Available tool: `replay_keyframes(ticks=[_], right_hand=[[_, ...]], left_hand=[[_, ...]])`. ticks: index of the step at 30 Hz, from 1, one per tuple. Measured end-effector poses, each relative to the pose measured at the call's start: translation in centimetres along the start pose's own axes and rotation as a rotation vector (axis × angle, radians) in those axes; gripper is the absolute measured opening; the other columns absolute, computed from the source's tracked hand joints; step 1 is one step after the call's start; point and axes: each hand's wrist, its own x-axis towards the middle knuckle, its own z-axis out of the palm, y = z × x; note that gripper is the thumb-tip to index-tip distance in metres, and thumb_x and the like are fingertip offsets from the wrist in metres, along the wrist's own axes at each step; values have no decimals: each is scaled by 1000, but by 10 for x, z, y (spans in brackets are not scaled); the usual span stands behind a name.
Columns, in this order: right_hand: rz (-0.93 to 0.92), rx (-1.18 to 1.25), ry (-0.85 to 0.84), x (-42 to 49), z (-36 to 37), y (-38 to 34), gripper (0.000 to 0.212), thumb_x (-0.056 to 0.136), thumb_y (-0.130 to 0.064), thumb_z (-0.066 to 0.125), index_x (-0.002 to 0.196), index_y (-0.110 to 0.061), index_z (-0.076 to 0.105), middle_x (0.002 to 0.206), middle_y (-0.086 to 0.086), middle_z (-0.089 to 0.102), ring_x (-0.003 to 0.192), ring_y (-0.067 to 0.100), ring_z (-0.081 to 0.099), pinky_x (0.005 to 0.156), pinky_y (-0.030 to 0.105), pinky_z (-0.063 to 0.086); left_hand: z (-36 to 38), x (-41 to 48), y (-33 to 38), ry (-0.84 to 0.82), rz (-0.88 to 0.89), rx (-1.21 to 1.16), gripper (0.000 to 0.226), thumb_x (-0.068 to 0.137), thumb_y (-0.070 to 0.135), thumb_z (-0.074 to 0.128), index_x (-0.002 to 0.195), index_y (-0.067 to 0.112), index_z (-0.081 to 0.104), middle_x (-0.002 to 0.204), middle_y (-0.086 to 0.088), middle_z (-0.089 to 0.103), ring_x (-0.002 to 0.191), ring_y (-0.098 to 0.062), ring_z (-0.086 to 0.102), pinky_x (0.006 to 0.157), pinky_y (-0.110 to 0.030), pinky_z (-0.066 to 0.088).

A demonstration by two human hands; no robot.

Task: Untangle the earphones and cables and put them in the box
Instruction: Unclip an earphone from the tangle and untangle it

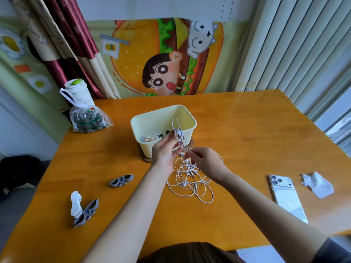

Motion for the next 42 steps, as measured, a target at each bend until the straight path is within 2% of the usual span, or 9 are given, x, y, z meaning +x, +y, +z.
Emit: replay_keyframes(ticks=[7, 14, 18, 21, 24, 27, 34, 39, 42], right_hand=[[-73, -148, 0, -3, -4, -8, 27, 97, -18, 46, 88, -12, 71, 70, 1, 60, 45, -7, 47, 47, 9, 35], [-142, -204, -1, -2, -20, -14, 25, 96, -21, 49, 87, -16, 72, 60, -5, 56, 47, 9, 38, 46, 20, 29], [-166, -203, 55, 3, -34, -14, 27, 97, -23, 48, 86, -17, 72, 69, 9, 64, 54, 17, 44, 47, 23, 30], [-181, -231, 117, 8, -40, -12, 28, 97, -22, 47, 88, -13, 71, 65, 3, 59, 53, 15, 43, 48, 20, 32], [-189, -197, 163, 10, -45, -10, 27, 98, -20, 47, 85, -11, 69, 63, -11, 52, 51, 6, 42, 48, 13, 35], [-218, -166, 234, 12, -45, -6, 23, 96, -17, 50, 84, -12, 68, 66, -15, 50, 56, 1, 45, 52, 10, 35], [-175, -74, 218, 13, -45, -1, 19, 95, -19, 52, 79, -18, 63, 64, -10, 54, 53, 5, 51, 52, 13, 43], [-85, 57, 216, 11, -33, 0, 24, 93, -25, 55, 77, -10, 63, 59, -3, 56, 46, 3, 49, 50, 18, 42], [-30, 235, 206, 4, -16, 3, 24, 94, -24, 54, 76, -11, 60, 60, -3, 56, 50, 8, 46, 51, 22, 39]], left_hand=[[-9, 4, -8, 93, 27, 79, 16, 88, 7, 65, 102, 13, 71, 90, -2, 73, 81, -19, 68, 68, -30, 57], [-24, 9, -10, 17, 430, 742, 27, 90, 11, 63, 116, 6, 68, 103, -6, 70, 95, -19, 66, 78, -33, 57], [-33, 8, -11, -142, 426, 822, 25, 88, 11, 65, 113, 16, 69, 95, -4, 69, 85, -15, 64, 73, -24, 53], [-27, -1, -11, -267, 368, 786, 27, 88, 4, 63, 114, 12, 67, 86, 0, 63, 67, 1, 59, 65, -10, 44], [-22, -6, -8, -340, 340, 716, 28, 89, 3, 61, 114, 13, 65, 88, 0, 65, 66, 7, 61, 64, -10, 46], [-20, -7, -4, -373, 303, 642, 29, 89, 4, 61, 110, 24, 63, 90, 4, 68, 71, 2, 66, 65, -13, 49], [-21, -9, -4, -476, 217, 483, 35, 86, 6, 61, 121, 5, 63, 112, -12, 68, 102, -17, 63, 81, -25, 53], [-14, -10, 1, -524, 165, 283, 34, 77, 11, 60, 99, 31, 75, 100, 6, 73, 94, -12, 65, 82, -27, 54], [-11, -8, 3, -485, 131, 192, 37, 81, 3, 56, 93, 30, 77, 97, 6, 74, 92, -11, 67, 81, -28, 55]])
